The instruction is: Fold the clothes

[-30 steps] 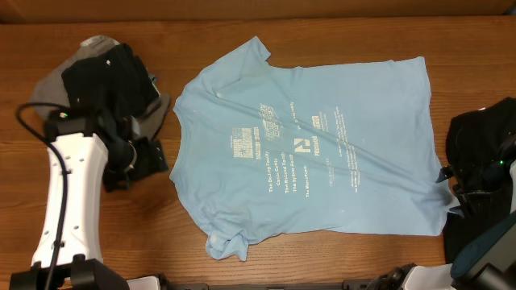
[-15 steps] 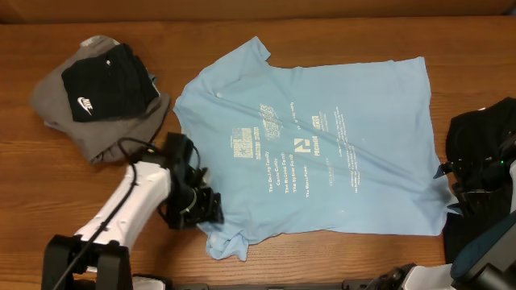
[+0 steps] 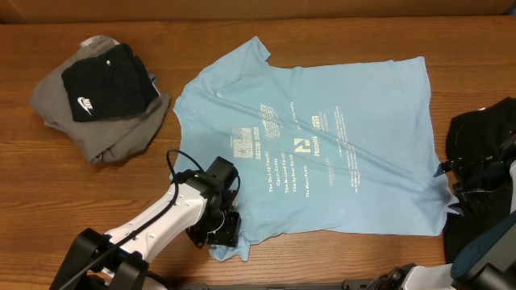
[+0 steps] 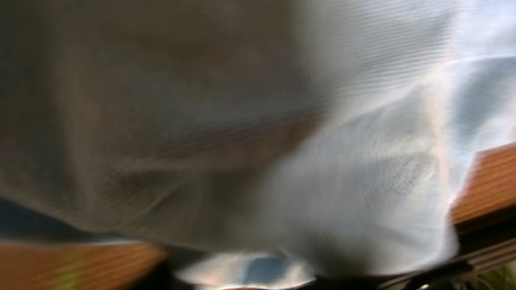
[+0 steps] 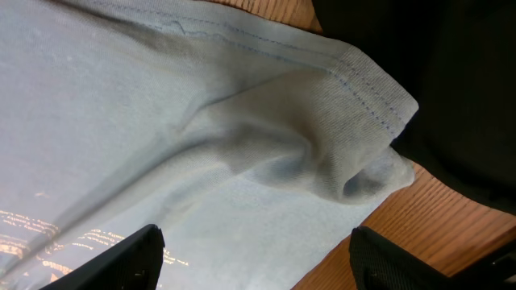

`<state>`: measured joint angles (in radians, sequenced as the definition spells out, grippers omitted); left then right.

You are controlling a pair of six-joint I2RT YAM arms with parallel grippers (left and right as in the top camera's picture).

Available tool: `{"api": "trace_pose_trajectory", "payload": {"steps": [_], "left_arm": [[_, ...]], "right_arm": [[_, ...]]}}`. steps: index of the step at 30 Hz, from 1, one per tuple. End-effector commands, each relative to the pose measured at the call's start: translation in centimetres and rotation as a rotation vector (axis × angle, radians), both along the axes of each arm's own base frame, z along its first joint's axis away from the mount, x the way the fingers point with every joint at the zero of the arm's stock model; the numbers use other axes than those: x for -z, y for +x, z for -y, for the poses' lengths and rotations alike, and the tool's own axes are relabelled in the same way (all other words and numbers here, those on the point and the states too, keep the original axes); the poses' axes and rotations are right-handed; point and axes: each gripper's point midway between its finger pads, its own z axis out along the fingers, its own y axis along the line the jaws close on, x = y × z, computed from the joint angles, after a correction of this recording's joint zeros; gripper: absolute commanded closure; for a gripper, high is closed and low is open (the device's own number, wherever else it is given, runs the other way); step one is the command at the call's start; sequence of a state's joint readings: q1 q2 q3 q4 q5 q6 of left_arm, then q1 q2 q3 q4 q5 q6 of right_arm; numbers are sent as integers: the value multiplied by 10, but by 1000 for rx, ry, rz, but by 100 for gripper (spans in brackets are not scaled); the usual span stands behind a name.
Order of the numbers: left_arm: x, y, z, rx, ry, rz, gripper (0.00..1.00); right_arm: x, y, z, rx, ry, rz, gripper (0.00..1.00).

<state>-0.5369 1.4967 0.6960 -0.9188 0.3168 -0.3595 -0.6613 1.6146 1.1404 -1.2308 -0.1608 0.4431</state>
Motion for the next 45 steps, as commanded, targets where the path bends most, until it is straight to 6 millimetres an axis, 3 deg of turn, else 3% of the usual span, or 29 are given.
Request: {"api": "trace_pose_trajectory", "payload": {"steps": [1, 3, 7, 10, 17, 21, 23, 26, 32, 37, 45], "left_arm": [[-1, -6, -2, -58, 28, -38, 85], [-10, -11, -1, -74, 14, -83, 96], [-40, -13, -15, -74, 59, -135, 96], [-63, 0, -37, -122, 150, -105, 95], [-85, 60, -42, -240, 82, 90, 78], [-88, 105, -24, -273, -47, 242, 76], [-92, 116, -12, -271, -115, 275, 71], [-102, 99, 12, -157, -277, 216, 64], [-94, 39, 15, 60, -230, 60, 59], [-73, 6, 31, 170, -195, 17, 51], [-23, -15, 26, 135, 17, 1, 42]], "right_arm": [[-6, 5, 1, -6, -10, 28, 23], [-6, 5, 1, -6, -10, 29, 23], [-6, 5, 1, -6, -10, 29, 22], [-6, 5, 1, -6, -10, 29, 22], [-6, 5, 1, -6, -10, 29, 22], [-6, 5, 1, -6, -10, 29, 22], [-6, 5, 1, -6, -10, 29, 21], [-6, 4, 1, -6, -8, 25, 18], [-6, 6, 2, -6, -13, 33, 17], [-6, 6, 2, -6, -14, 34, 17], [-6, 6, 2, -6, -13, 32, 17]]}}
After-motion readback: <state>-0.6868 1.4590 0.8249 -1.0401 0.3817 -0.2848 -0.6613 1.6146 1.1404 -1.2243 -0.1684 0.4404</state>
